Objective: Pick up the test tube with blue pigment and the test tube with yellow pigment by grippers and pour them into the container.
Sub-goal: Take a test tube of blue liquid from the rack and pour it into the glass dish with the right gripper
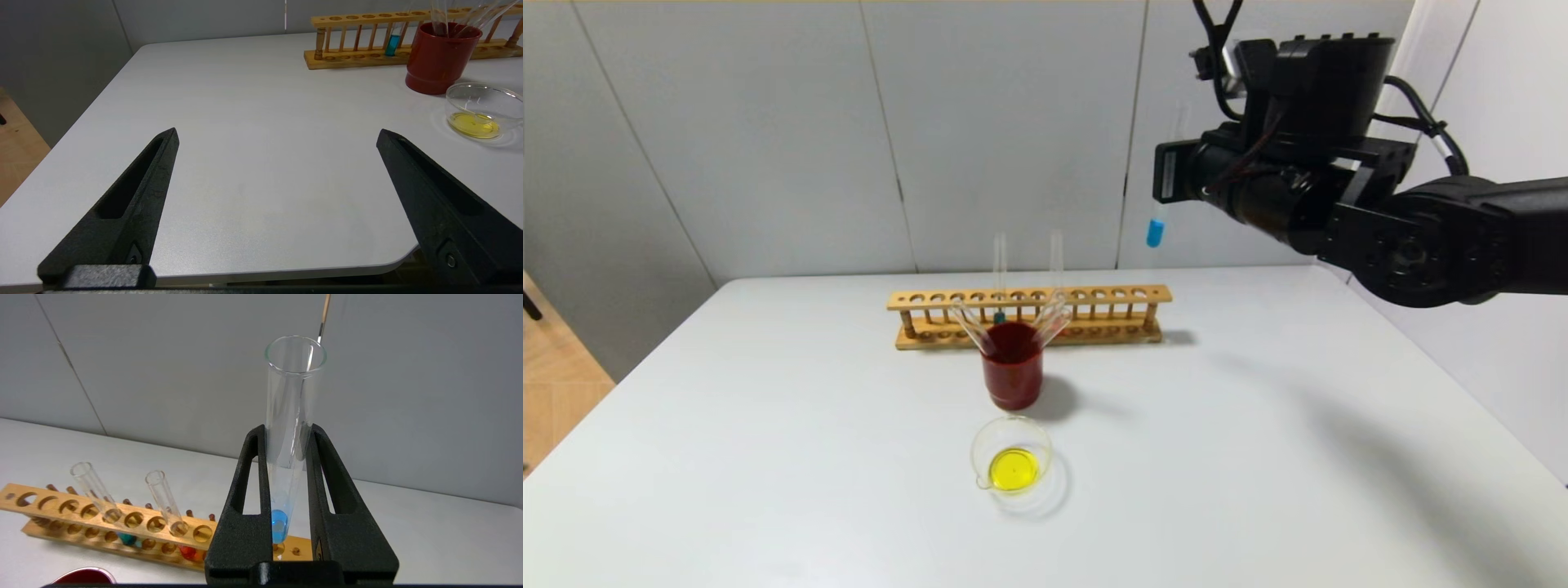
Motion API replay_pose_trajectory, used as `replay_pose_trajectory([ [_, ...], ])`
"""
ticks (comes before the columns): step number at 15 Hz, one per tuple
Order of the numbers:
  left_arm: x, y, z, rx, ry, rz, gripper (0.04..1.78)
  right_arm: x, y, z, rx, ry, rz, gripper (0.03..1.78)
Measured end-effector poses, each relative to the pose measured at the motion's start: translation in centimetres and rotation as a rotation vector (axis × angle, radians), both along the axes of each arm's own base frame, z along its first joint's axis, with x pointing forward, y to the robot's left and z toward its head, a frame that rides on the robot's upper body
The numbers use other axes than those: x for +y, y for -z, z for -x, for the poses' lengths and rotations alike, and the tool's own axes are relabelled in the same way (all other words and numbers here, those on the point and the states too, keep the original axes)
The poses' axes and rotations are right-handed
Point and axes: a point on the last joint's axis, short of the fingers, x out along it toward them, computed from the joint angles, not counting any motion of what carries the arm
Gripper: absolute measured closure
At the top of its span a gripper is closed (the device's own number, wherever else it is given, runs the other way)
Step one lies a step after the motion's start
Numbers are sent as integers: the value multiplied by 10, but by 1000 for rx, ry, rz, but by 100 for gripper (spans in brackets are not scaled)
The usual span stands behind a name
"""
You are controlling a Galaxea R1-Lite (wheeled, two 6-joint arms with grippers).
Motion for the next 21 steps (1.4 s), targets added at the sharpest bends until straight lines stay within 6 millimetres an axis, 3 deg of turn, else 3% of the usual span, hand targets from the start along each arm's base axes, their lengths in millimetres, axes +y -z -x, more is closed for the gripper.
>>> replay_pose_trajectory([
  [7,0,0,0,0,0,0,11,-27,-21,46,-12,3,-11,154],
  [14,0,0,0,0,0,0,11,-50,-20,92,-1,-6,0,154],
  [21,0,0,0,0,0,0,11,-45,-16,127,1,-64,13,154],
])
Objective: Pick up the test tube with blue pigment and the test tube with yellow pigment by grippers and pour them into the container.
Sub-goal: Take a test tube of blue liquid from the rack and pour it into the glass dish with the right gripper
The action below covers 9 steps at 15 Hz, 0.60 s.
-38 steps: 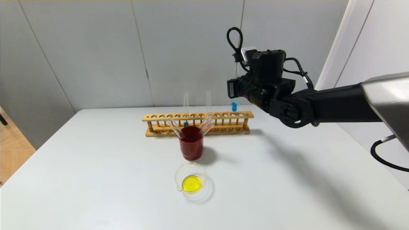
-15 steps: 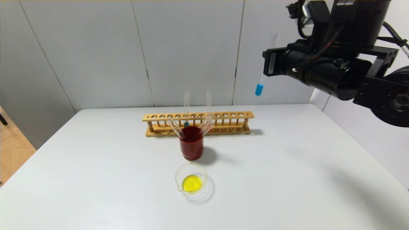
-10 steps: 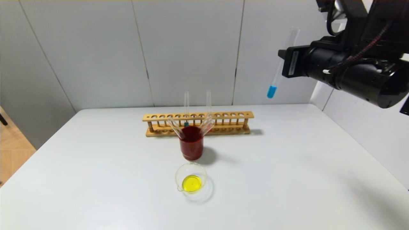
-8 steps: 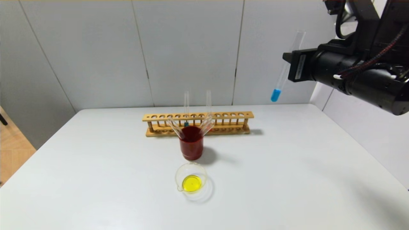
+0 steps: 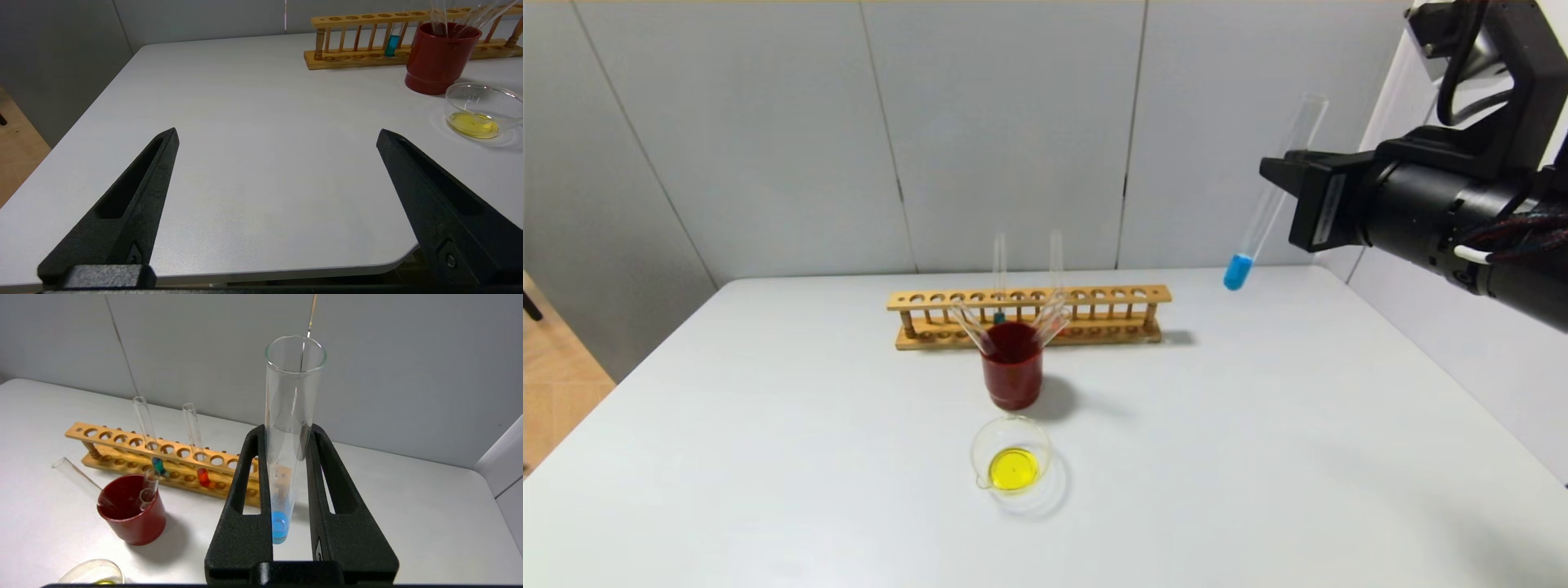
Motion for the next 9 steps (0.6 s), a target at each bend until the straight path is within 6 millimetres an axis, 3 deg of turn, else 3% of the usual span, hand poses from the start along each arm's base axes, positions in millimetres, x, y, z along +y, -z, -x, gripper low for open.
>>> replay_pose_trajectory([
  [4,0,0,0,0,0,0,11,13,3,11,3,-46,17,154],
  [9,0,0,0,0,0,0,11,30,23,14,47,-106,83,154],
])
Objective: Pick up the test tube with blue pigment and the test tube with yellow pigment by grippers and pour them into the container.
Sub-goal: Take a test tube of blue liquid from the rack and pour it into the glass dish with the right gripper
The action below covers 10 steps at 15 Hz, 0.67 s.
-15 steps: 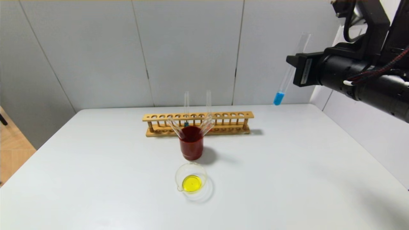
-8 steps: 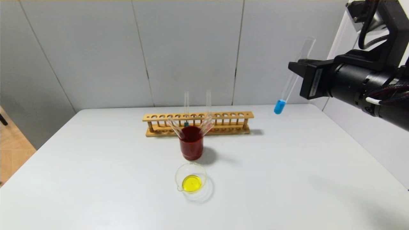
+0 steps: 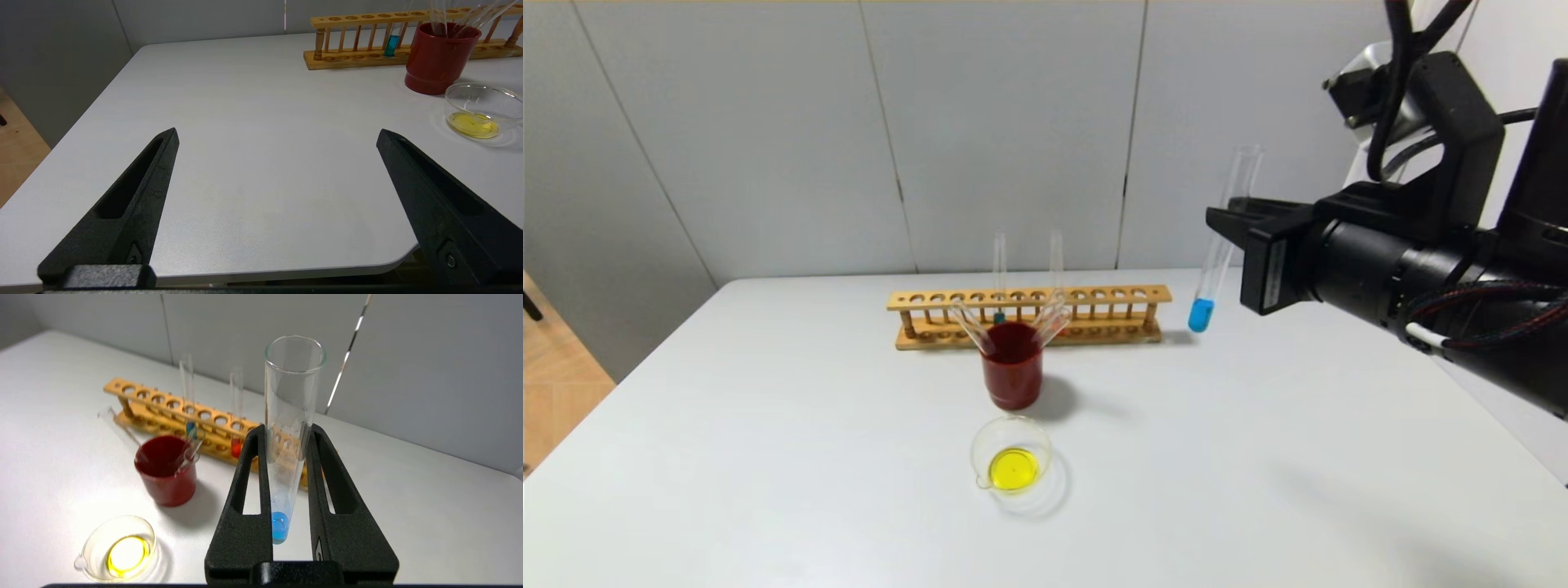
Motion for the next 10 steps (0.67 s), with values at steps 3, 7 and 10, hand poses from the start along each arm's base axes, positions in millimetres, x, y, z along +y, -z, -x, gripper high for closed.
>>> replay_pose_trajectory([
  [3,0,0,0,0,-1,0,11,15,12,3,18,-52,57,154],
  [7,0,0,0,0,0,0,11,28,31,-3,41,-85,166,154],
  [10,0,0,0,0,0,0,11,37,43,-8,56,-104,227,154],
])
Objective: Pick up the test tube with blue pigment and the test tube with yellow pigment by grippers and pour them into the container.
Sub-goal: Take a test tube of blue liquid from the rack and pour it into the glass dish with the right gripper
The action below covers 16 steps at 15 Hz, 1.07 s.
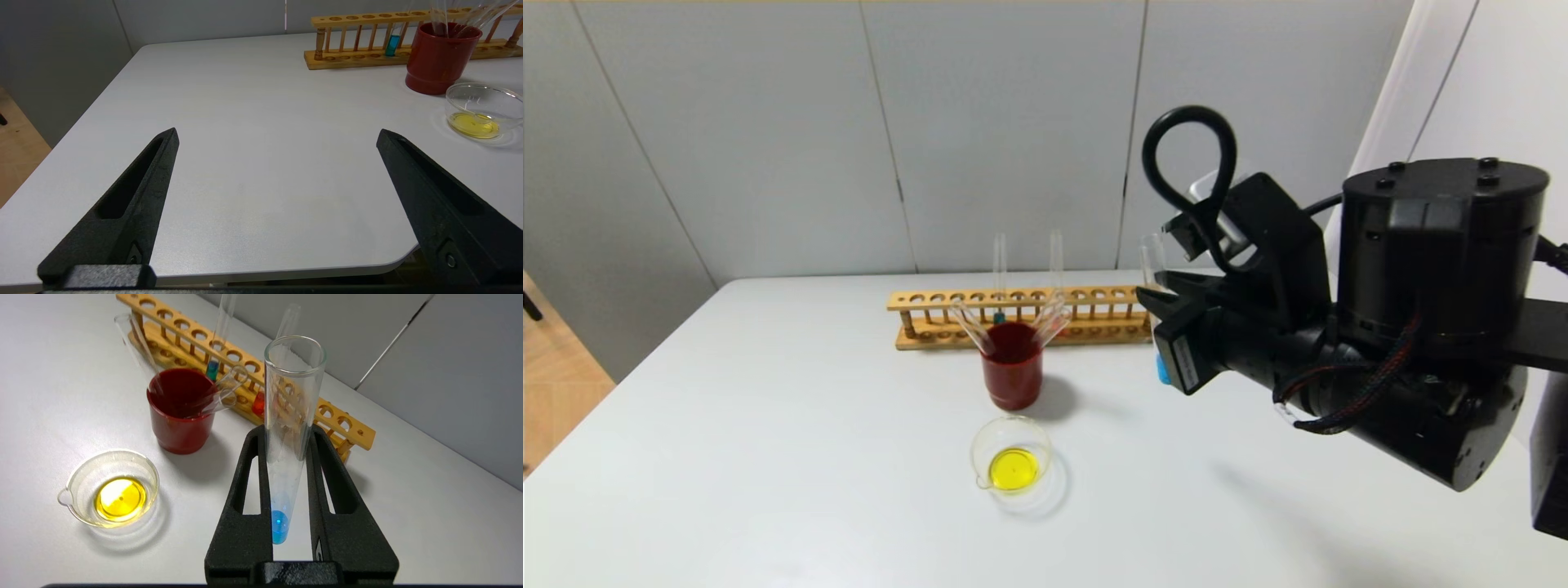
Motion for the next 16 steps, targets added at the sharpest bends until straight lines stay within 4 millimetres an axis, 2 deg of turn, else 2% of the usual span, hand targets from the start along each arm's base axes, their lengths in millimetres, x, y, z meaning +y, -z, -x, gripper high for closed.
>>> replay_pose_trajectory([
  [16,0,0,0,0,0,0,11,38,44,-32,-8,-83,290,154],
])
